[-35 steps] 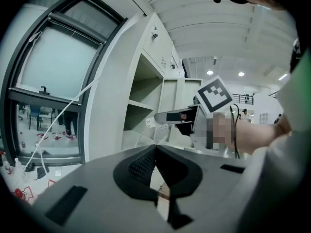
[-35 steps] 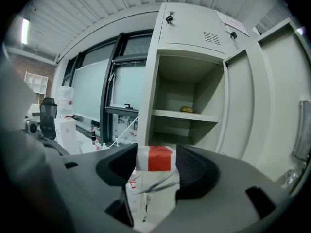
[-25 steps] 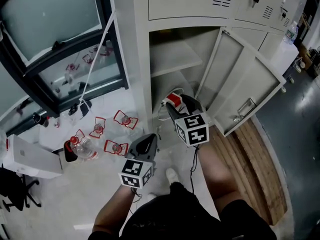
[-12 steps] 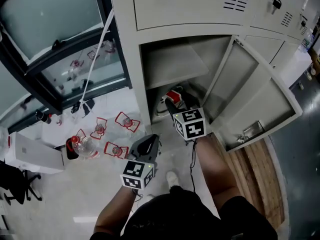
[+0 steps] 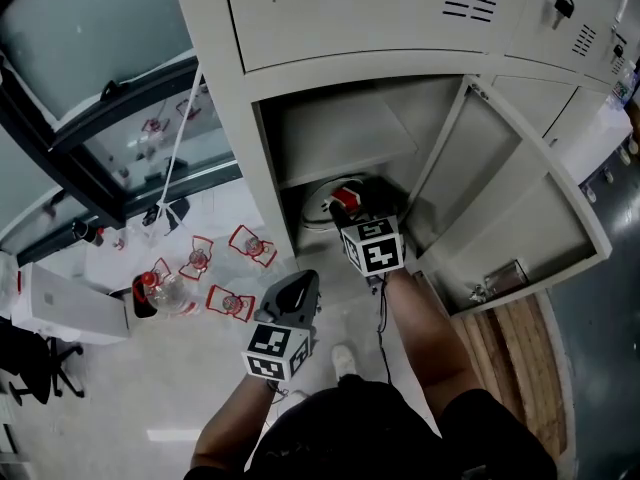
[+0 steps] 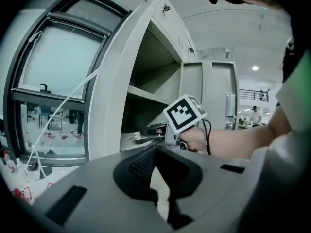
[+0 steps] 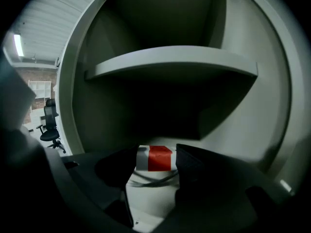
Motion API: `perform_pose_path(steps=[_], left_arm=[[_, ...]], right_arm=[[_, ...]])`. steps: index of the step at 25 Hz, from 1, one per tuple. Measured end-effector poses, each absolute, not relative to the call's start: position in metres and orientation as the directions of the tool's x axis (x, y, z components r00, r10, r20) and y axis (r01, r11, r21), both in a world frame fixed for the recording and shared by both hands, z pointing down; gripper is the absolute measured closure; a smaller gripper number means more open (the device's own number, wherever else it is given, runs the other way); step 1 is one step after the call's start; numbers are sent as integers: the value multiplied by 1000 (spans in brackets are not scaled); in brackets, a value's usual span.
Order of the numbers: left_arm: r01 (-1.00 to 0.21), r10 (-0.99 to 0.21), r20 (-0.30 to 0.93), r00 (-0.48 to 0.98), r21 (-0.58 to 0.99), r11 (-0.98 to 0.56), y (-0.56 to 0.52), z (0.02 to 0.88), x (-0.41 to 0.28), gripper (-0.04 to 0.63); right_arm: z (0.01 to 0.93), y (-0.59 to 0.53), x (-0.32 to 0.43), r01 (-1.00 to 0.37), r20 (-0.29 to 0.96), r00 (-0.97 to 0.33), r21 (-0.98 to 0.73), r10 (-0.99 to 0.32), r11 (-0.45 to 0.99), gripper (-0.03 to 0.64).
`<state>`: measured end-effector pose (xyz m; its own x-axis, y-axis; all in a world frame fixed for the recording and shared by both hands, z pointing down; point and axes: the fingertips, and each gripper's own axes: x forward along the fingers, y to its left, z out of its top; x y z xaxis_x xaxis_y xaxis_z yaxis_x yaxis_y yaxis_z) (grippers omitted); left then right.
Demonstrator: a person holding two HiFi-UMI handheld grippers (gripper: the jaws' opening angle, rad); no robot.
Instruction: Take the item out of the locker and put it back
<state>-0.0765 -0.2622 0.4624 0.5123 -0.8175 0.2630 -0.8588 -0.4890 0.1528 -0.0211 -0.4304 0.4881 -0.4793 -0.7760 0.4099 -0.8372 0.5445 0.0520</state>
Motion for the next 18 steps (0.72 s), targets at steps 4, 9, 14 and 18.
perform_pose_path(steps=[4,9,14,18], left_arm=[[-865,-824,263,503,152,-479,-264,463,-75,591],[-874,-833,264,486,154,-461,-265,465,-75,591],[-881,-839,270,473,159,-446,-266,468,-78,591],[-882,-840,271,470,161,-442,-266,469,-78,591]], right_arm=[[506,-436,-23,-830,442,-479,52,-758,555,368],[527,-443,-26,-820,487,-465,78,-739,567,368],[531,-450,-31,-809,498,-466,95,-731,581,368],[538,-451,-29,-812,522,-448,102,-726,575,367]])
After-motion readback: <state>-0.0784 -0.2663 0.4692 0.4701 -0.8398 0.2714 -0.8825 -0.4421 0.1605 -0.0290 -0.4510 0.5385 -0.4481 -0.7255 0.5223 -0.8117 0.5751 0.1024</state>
